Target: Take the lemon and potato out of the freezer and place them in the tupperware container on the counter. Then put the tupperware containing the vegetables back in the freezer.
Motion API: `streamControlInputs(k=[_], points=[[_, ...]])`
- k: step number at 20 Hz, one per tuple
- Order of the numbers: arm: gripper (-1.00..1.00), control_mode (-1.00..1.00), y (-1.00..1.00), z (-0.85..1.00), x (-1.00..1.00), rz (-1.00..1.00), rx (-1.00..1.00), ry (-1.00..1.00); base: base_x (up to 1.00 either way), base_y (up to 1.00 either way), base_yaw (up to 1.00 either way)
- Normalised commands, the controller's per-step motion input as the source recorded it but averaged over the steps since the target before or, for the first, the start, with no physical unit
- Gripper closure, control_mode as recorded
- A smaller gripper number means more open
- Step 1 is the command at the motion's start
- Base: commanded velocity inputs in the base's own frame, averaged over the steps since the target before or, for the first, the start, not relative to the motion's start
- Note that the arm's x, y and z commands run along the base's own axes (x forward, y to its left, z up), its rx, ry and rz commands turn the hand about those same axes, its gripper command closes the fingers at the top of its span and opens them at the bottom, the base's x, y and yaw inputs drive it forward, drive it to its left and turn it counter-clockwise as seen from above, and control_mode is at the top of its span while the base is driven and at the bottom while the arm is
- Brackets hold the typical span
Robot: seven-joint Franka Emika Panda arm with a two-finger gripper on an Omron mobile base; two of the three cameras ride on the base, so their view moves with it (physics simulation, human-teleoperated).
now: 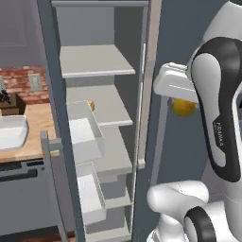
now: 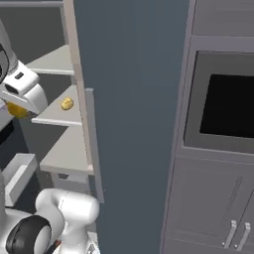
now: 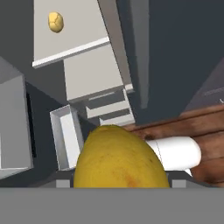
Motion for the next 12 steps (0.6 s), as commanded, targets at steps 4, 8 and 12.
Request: streamControlInputs(k=[4, 8, 12], points=[[1.00, 1.00, 0.00, 0.00, 0.00, 0.00, 0.00, 0.00, 0.00, -1.00, 0.09], [1.00, 1.00, 0.00, 0.00, 0.00, 0.00, 0.00, 0.00, -0.05, -0.64, 0.39], [1.00, 1.00, 0.00, 0.00, 0.00, 0.00, 0.00, 0.00, -0.54, -0.12, 0.67]])
